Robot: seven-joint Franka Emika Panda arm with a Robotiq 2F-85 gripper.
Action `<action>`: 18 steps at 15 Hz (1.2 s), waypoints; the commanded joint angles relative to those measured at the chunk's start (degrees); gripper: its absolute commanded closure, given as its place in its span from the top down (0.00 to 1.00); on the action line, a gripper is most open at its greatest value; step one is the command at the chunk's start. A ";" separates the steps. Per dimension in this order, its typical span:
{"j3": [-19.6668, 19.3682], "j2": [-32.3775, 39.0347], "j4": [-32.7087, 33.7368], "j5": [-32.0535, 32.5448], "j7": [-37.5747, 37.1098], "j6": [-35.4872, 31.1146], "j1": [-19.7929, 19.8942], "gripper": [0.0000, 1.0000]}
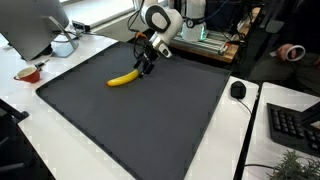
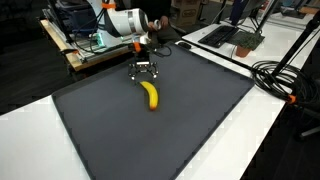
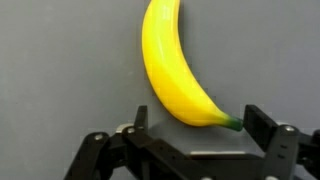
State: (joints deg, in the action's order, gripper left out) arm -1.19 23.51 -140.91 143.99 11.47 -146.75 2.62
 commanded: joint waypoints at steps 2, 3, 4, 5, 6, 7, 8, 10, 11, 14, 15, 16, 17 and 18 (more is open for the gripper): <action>0.67 1.54 1.70 -0.17 -1.20 0.01 0.57 0.59; 0.70 1.58 1.74 -0.17 -1.22 -0.06 0.54 0.51; 0.79 1.61 1.77 -0.17 -1.26 -0.16 0.52 0.45; 0.90 1.52 1.62 -0.16 -1.19 -0.28 0.45 0.37; 0.96 1.32 1.44 -0.16 -1.02 -0.21 0.36 0.31; 1.10 1.15 1.37 -0.15 -0.96 -0.35 0.28 0.25; 1.22 1.03 1.34 -0.15 -0.91 -0.38 0.21 0.19; 1.42 0.99 1.51 -0.23 -0.62 -0.64 0.07 0.05; 1.50 1.00 1.58 -0.22 -0.39 -0.74 -0.05 0.00; 1.45 0.98 1.62 -0.19 0.24 -0.89 -0.19 0.03; 1.41 0.96 1.60 -0.18 0.55 -0.91 -0.25 0.03; 1.42 0.82 1.53 -0.17 0.84 -0.83 -0.38 0.03; 1.26 0.56 1.33 -0.16 1.42 -0.55 -0.51 0.03; 1.21 0.35 1.25 -0.16 1.86 -0.54 -0.57 0.03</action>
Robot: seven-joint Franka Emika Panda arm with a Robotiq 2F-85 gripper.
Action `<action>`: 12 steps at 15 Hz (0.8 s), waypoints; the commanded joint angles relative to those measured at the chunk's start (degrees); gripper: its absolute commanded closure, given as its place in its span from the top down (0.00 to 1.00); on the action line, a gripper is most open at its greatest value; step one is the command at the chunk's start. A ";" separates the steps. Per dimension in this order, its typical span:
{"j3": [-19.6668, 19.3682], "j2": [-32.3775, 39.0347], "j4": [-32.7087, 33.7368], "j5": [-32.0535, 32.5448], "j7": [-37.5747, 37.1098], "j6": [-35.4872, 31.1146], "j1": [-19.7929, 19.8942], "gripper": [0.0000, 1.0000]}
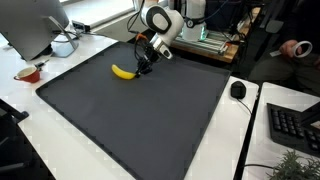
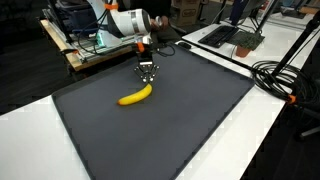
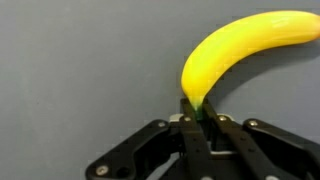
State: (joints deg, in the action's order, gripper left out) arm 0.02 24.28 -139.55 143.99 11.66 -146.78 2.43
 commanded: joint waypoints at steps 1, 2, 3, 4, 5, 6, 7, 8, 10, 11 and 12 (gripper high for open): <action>-0.07 -0.64 -0.22 -0.16 2.03 -0.43 -0.43 0.03; 0.02 -0.71 -0.16 -0.16 2.09 -0.53 -0.45 0.03; 0.07 -0.65 -0.09 -0.16 2.05 -0.40 -0.46 0.03; 0.14 -0.63 -0.06 -0.17 2.00 -0.08 -0.56 0.03; 0.19 -0.60 0.02 -0.17 2.06 -0.03 -0.66 0.03; 0.10 -0.58 -0.03 -0.18 2.25 0.20 -0.77 0.03; -0.10 -0.89 -0.44 -0.20 2.47 0.62 -0.89 0.03; -0.20 -1.31 -0.85 -0.21 2.62 0.73 -0.97 0.03; -0.27 -2.67 -1.81 -0.22 2.99 0.79 -1.13 0.03; -0.28 -3.65 -2.35 -0.22 3.23 0.61 -1.20 0.03; -0.31 -4.45 -2.78 -0.25 3.51 0.54 -1.26 0.03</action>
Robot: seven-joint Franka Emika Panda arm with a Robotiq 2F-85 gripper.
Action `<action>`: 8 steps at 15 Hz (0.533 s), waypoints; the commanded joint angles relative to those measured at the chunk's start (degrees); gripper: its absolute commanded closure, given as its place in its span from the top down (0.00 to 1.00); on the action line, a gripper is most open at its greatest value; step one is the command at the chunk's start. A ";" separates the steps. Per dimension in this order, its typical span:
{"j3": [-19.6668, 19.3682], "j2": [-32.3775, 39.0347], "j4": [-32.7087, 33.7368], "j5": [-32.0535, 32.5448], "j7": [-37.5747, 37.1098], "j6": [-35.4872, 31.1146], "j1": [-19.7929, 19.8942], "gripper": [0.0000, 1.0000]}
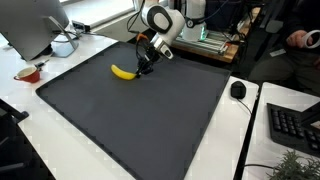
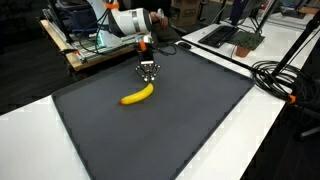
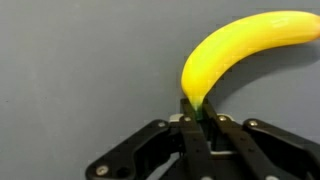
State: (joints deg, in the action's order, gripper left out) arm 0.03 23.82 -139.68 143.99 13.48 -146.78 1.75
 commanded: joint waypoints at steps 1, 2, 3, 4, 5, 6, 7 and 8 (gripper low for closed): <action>-0.38 -5.17 -3.23 -0.37 2.28 0.57 -0.76 0.03; -0.37 -6.16 -3.67 -0.40 2.72 0.32 -0.83 0.03; -0.42 -7.54 -4.28 -0.82 3.57 0.20 -1.08 0.03; -0.44 -8.66 -4.72 -1.21 4.47 -0.09 -1.30 0.03; -0.47 -9.86 -5.11 -1.78 5.85 -0.56 -1.60 0.03; -0.52 -11.32 -5.68 -2.20 7.18 -1.11 -1.81 0.03; -0.51 -12.50 -5.95 -2.67 8.42 -2.03 -1.94 0.03; -0.47 -13.64 -6.17 -3.00 9.38 -2.84 -2.06 0.03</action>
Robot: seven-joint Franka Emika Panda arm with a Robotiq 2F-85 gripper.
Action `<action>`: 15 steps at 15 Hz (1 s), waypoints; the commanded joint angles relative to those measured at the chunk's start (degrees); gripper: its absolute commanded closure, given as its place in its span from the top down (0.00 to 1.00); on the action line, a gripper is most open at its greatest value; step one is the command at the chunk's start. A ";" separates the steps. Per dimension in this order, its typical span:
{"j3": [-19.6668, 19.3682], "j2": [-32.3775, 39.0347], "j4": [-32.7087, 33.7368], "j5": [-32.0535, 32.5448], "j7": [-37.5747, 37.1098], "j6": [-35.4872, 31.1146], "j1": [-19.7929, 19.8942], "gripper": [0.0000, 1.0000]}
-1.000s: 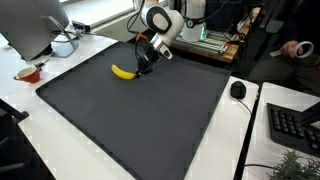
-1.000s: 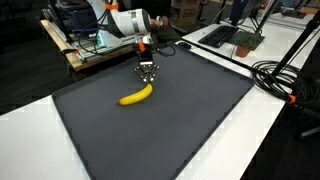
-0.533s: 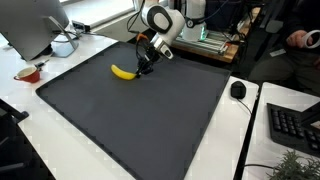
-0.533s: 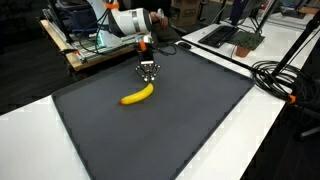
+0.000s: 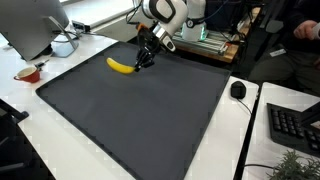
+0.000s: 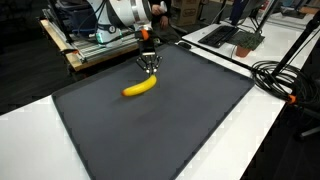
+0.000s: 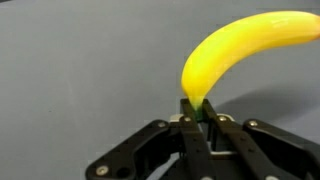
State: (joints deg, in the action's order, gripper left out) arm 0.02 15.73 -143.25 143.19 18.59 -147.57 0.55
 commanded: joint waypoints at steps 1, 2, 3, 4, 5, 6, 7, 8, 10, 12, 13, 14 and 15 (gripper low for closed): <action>-0.33 -6.48 -2.59 -2.19 4.67 -3.16 -0.86 0.03; -0.23 -7.29 -2.60 -2.16 4.75 -4.06 -0.85 0.03; -0.16 -8.08 -2.53 -1.92 4.52 -5.31 -0.73 0.03; -0.03 -4.58 -0.87 -1.03 2.86 -3.74 -0.63 0.12; -0.02 -5.39 -0.93 -1.04 2.96 -4.51 -0.64 0.12; -0.02 -5.97 -1.04 -1.05 3.06 -4.96 -0.64 0.12; -0.02 -6.26 -1.17 -1.05 3.10 -5.04 -0.64 0.12; -0.02 -6.36 -1.30 -1.04 3.11 -5.04 -0.64 0.12; -0.02 -6.37 -1.49 -1.04 3.11 -5.04 -0.64 0.03; 0.43 -5.42 -0.95 0.77 0.36 -4.68 -0.48 0.03; 0.70 -5.01 -0.69 1.71 -1.26 -4.59 -0.40 0.03; 0.83 -4.72 -0.57 2.33 -2.44 -4.34 -0.33 0.03; 0.94 -4.48 -0.45 2.79 -3.58 -4.25 -0.24 0.03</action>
State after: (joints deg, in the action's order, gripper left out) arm 0.23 10.26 -144.57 143.33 19.02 -152.51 0.00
